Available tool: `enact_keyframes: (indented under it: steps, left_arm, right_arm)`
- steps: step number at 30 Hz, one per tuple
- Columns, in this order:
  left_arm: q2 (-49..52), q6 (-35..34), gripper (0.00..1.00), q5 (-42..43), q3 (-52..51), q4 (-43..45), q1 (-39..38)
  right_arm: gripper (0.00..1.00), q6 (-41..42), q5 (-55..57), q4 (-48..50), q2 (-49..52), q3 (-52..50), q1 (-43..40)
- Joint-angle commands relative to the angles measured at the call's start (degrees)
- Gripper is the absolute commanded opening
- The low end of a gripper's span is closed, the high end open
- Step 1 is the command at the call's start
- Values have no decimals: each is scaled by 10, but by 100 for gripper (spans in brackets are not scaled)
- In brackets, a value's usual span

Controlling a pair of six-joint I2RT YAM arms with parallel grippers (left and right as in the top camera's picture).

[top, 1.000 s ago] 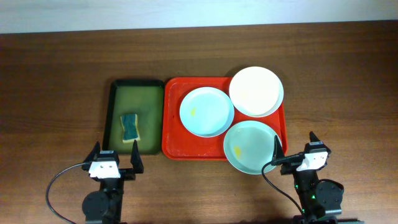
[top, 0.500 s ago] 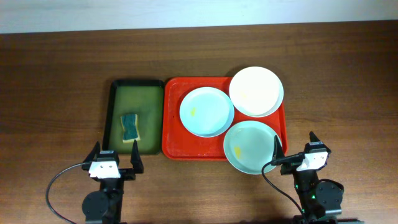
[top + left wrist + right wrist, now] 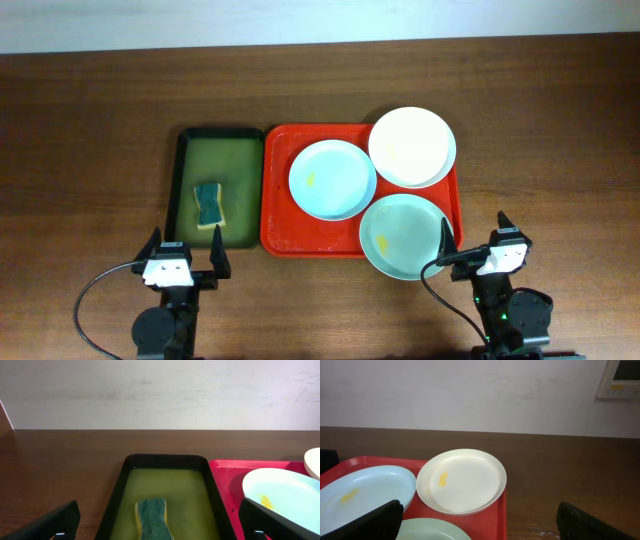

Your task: Clean dirty plates on tray and stack at the side

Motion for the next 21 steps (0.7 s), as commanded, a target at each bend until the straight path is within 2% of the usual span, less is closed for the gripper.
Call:
enact_keyframes:
  steps: [1, 11, 15, 18, 21]
  left_arm:
    - [-3, 11, 99, 9, -2, -3, -3]
    - [-3, 9, 99, 9, -2, -2, -3]
    - [-2, -70, 99, 9, 25, -35, -3]
    - [64, -85, 99, 8, 192, -197, -2]
    - [246, -66, 99, 9, 401, -339, -2]
  right_arm:
    - [99, 1, -5, -2, -2, -3, -3]
    - [99, 1, -5, -2, -2, -3, -3]
    - [99, 1, -5, -2, -2, -3, -3]
    - [99, 1, -5, -2, -2, -3, -3]
    - [99, 1, -5, -2, -2, -3, -3]
